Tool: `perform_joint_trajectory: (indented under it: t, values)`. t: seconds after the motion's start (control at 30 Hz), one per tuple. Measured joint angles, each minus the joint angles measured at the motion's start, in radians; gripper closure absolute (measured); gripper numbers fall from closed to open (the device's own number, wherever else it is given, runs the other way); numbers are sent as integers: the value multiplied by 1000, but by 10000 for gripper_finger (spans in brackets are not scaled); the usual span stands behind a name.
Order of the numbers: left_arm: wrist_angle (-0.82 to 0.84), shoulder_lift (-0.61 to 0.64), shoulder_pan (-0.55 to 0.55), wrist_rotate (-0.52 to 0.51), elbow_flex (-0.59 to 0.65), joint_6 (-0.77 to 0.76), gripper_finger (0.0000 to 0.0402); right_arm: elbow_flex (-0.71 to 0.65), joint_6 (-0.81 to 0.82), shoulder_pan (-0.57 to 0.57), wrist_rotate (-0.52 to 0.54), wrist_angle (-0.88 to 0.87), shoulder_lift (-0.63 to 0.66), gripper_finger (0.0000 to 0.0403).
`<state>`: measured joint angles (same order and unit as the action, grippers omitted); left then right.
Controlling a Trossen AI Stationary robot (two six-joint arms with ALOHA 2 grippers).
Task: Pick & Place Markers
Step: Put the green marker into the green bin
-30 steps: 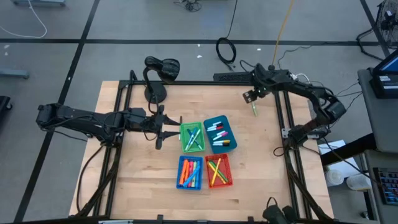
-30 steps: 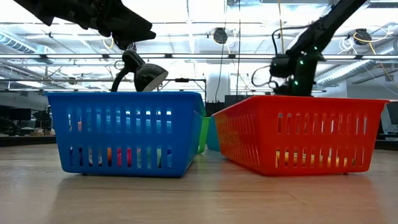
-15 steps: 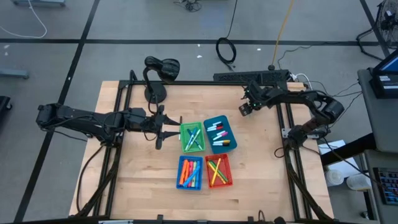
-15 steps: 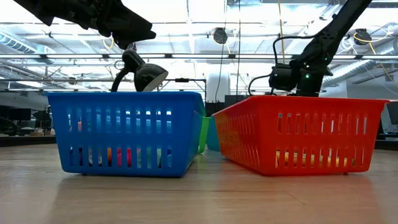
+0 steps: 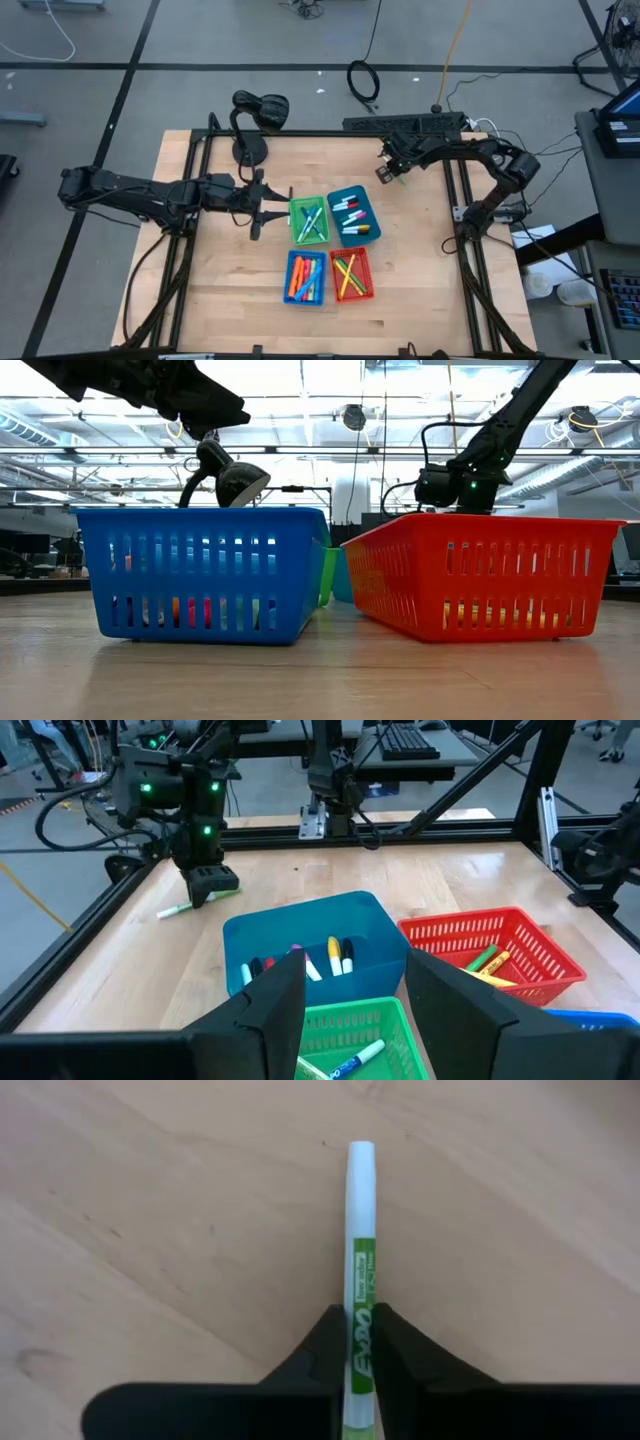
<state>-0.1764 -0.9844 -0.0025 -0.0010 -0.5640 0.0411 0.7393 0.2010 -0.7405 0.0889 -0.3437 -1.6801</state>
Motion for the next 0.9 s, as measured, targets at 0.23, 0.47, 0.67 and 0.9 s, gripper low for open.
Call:
perform_joint_trajectory:
  t: [0.23,0.47,0.67,0.9]
  values:
    - [0,0,0,-2,0,3,224,-4,-57,6,-26,103,109,387]
    - [-16,0,0,-110,0,2,224,-5,-48,94,-234,353,336,387]
    - [-22,-6,0,-160,0,-5,224,-5,-49,279,-236,591,423,388]
    - [-321,-165,0,-123,0,30,224,-6,-88,498,-221,929,364,388]
